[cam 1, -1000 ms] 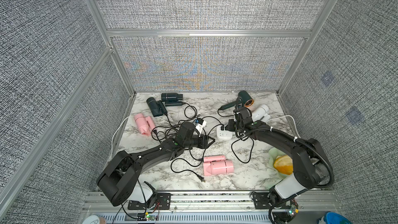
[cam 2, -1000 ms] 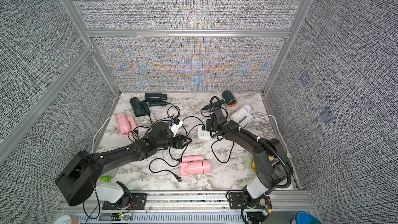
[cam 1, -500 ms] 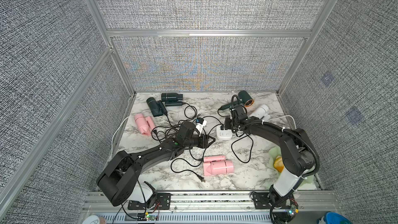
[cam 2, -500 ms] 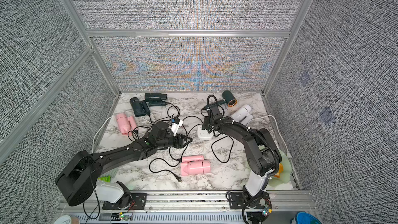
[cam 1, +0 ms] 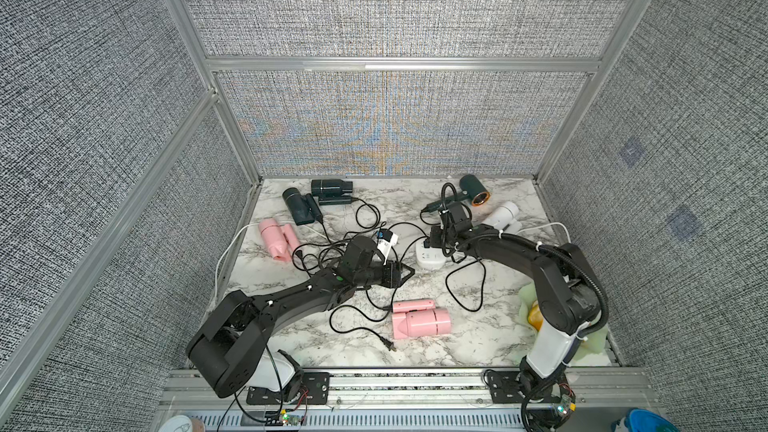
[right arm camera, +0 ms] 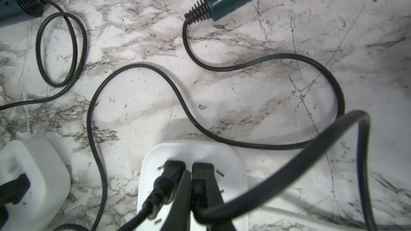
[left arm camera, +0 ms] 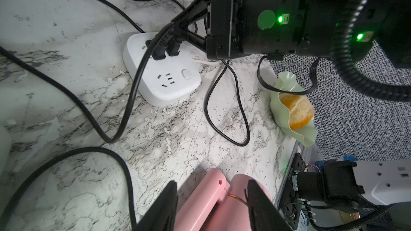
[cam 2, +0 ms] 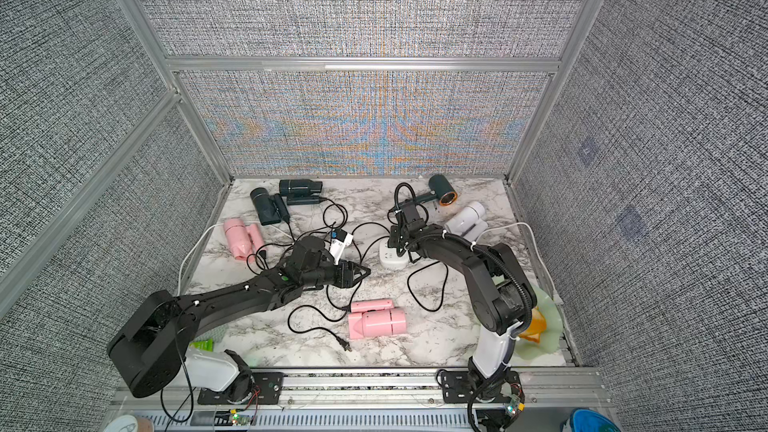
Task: Charge the blow dryers
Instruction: Insert the plug into the socket.
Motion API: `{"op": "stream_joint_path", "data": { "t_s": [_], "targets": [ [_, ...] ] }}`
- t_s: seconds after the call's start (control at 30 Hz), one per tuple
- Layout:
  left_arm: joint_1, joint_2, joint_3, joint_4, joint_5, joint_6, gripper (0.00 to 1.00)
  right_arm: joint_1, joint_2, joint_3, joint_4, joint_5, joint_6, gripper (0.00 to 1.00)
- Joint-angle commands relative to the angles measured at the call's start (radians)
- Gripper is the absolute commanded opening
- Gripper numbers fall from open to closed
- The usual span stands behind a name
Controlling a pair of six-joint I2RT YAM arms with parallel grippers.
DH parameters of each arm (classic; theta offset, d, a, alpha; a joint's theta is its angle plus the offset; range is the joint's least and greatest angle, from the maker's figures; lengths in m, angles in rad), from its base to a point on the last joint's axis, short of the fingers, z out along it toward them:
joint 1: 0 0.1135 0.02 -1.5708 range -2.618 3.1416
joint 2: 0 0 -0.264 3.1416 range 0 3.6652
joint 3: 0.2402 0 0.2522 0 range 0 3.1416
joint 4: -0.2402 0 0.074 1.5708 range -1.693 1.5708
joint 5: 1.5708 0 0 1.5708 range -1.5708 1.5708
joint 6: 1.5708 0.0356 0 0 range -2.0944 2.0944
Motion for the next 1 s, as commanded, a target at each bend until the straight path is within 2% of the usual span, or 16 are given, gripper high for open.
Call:
{"op": "stream_joint_path", "data": {
  "t_s": [0.0,0.33,0.47,0.67,0.9,0.97],
  "targets": [
    [0.002,0.001,-0.004,0.032,0.008,0.003,0.53,0.013,0.029,0.010,-0.098,0.043,-0.016,0.06],
    [0.002,-0.016,-0.007,0.021,-0.003,-0.006,0.53,0.021,0.018,0.013,-0.161,0.155,-0.020,0.06],
    [0.002,-0.034,-0.016,0.014,-0.013,-0.003,0.53,0.015,0.003,0.013,-0.137,0.120,-0.028,0.07],
    [0.002,-0.036,0.000,-0.010,-0.025,-0.003,0.53,0.012,0.002,0.039,-0.104,0.033,-0.025,0.20],
    [0.002,-0.065,0.002,-0.068,-0.049,0.016,0.53,0.012,-0.133,-0.068,-0.066,-0.051,-0.006,0.39],
    [0.002,-0.081,-0.007,-0.078,-0.052,0.020,0.53,0.015,-0.190,-0.121,-0.047,-0.075,0.001,0.41]
  ]
}}
